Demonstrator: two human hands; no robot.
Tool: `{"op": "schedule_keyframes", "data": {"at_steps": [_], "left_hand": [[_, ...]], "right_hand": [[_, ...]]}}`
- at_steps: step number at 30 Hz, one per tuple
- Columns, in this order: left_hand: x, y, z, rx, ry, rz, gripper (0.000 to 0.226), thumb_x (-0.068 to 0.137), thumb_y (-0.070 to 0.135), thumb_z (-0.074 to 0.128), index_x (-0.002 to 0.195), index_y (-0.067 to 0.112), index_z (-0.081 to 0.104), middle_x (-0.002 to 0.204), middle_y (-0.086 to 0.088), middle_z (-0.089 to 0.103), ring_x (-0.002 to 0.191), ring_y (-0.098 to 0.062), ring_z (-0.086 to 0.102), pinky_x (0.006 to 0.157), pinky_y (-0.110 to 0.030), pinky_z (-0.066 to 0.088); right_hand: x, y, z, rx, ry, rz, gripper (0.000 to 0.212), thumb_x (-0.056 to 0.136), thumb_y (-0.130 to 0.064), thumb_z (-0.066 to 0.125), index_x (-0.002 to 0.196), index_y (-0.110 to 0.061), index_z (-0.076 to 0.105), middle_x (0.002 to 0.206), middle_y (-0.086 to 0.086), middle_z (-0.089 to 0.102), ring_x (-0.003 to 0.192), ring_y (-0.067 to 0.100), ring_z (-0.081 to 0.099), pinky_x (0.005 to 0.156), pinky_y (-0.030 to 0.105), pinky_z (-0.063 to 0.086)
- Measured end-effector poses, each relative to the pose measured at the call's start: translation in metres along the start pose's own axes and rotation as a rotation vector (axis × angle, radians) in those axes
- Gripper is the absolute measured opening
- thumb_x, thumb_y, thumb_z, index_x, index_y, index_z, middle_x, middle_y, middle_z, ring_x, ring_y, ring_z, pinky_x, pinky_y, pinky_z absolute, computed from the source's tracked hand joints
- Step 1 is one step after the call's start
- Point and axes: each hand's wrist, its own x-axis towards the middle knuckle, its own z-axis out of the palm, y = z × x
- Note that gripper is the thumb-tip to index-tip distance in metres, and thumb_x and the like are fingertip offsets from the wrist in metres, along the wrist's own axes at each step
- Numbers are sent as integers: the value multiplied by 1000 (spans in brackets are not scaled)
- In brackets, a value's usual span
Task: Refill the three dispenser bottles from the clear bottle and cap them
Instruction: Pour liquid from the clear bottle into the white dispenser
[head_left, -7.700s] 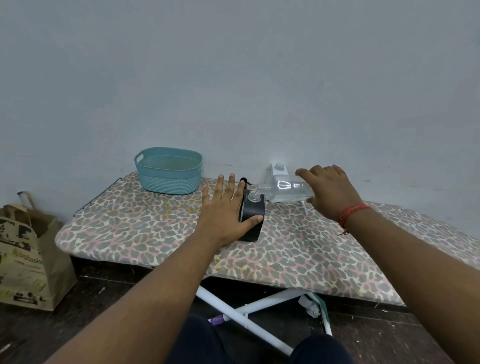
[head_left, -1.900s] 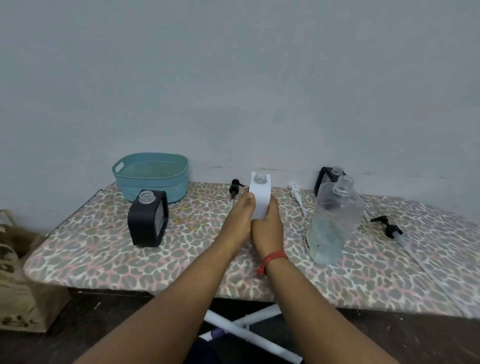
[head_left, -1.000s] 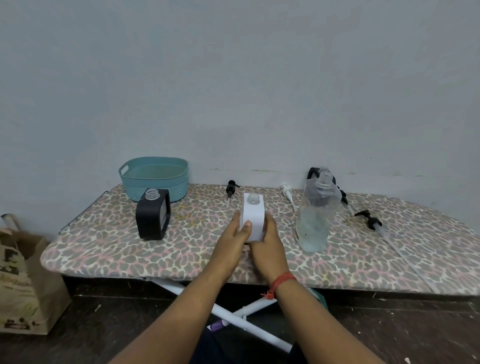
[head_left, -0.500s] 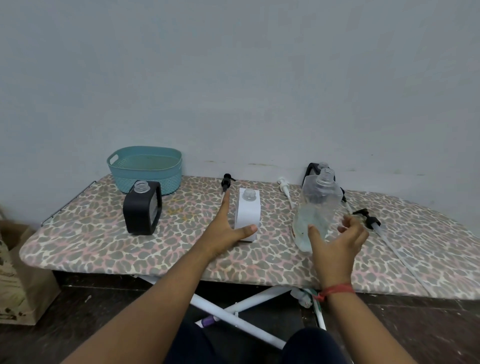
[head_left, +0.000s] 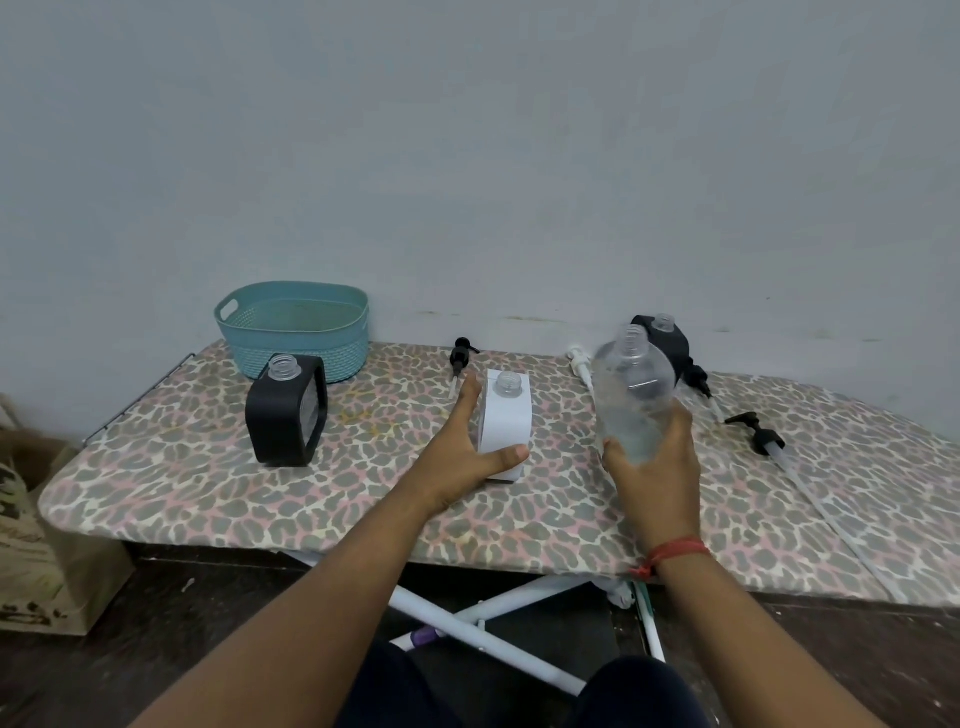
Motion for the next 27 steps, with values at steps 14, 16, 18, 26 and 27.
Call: {"op": "schedule_keyframes", "data": {"at_steps": [14,16,18,26,27], "left_hand": [[-10,6,-6,639,127,125,121,68,99,40,153,45,-27,164,18,-29,152,-6,-29,125,-49,-13],[-11,8,-10,723,138,149,120,66,103,34,147,48,-35,165,16,-33,151,-7,-33,124,-47,-17],[-12,10,-12,773,148,166,121,66,103,32,148,46,-37,164,14,-35,150,-7,-35,123,-47,-18],[-13,20,-15,896,131,162,123,74,95,37,157,32,-29,164,9,-36,150,-14,-36,124,-51,-18],[-13,20,-15,906,133,159,122,77,93,40,157,32,-30,164,8,-36,150,-15,-36,123,-51,-19]], "right_hand": [[41,-14,-25,-648,-239,-476,84,70,-9,80,144,-17,41,129,9,59,114,31,58,98,51,48],[45,-16,-28,-696,-251,-504,84,70,-9,81,144,-17,42,130,9,58,115,31,57,101,50,46],[48,-19,-29,-721,-257,-531,84,70,-9,81,143,-16,42,130,10,58,116,31,56,101,50,46],[58,-29,-33,-813,-257,-602,82,69,-7,80,143,-18,44,127,8,60,113,31,57,103,54,44],[59,-30,-33,-819,-261,-602,81,70,-6,78,143,-19,44,128,7,60,113,31,57,104,54,43]]}}
